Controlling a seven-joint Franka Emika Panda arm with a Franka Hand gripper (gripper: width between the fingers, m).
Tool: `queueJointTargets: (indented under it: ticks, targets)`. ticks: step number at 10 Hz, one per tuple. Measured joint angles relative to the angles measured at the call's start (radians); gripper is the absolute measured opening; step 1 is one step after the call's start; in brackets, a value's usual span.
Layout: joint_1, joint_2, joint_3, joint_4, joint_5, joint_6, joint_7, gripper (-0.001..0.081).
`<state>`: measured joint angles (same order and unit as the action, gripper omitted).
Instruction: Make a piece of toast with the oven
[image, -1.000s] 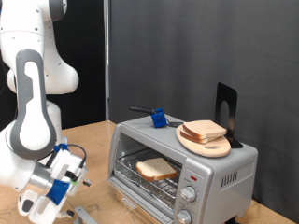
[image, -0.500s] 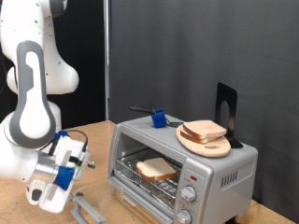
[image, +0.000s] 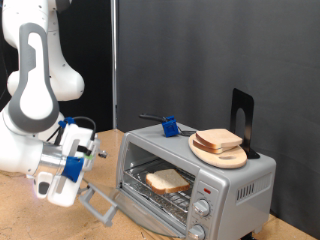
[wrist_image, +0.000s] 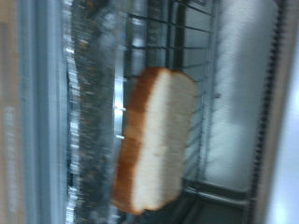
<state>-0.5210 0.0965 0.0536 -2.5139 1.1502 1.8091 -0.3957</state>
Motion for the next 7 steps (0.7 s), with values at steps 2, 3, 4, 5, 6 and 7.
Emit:
queueJointTargets:
  ticks: [2, 3, 4, 5, 6, 7]
  targets:
    - [0.006, -0.046, 0.02, -0.013, 0.02, -0.008, 0.019, 0.0805]
    - [0.01, -0.066, 0.032, -0.023, 0.027, -0.009, 0.026, 0.0805]
    - [0.013, -0.086, 0.042, -0.033, 0.03, -0.013, 0.03, 0.0805]
    - [0.017, -0.107, 0.051, -0.045, 0.038, -0.033, 0.035, 0.0805]
    - [0.023, -0.132, 0.06, -0.059, 0.051, -0.052, 0.045, 0.0805]
    - [0.03, -0.16, 0.071, -0.074, 0.069, -0.068, 0.06, 0.0805]
